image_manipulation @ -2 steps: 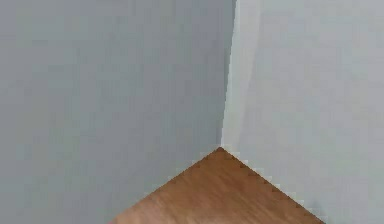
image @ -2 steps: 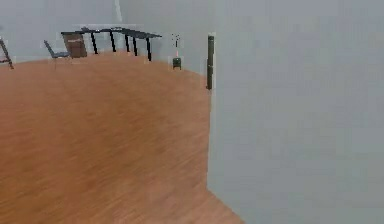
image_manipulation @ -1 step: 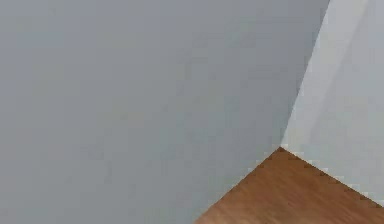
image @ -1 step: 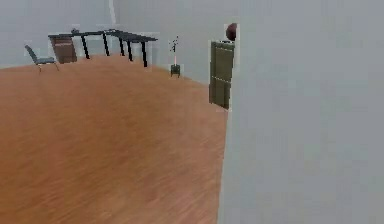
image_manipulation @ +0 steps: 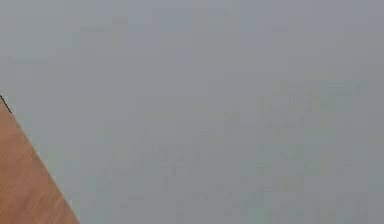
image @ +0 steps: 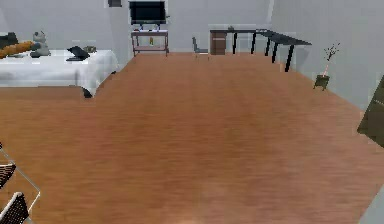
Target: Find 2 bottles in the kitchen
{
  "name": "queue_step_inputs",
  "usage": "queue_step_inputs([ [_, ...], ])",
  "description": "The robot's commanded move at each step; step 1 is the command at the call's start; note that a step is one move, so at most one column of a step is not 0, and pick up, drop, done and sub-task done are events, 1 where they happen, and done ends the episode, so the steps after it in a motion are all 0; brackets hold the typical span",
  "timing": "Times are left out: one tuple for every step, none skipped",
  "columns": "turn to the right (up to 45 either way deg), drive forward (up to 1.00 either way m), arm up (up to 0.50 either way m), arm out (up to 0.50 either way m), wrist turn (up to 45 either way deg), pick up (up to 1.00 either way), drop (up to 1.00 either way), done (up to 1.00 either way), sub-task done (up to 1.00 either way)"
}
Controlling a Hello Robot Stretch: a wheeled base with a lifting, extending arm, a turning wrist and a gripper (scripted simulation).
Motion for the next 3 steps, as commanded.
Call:
queue_step_inputs([
  [0.0,0.75,0.0,0.0,0.0,0.0,0.0,0.0,0.0],
  [-45.0,0.0,0.0,0.0,0.0,0.0,0.0,0.0,0.0],
  [0.0,1.0,0.0,0.0,0.0,0.0,0.0,0.0,0.0],
])
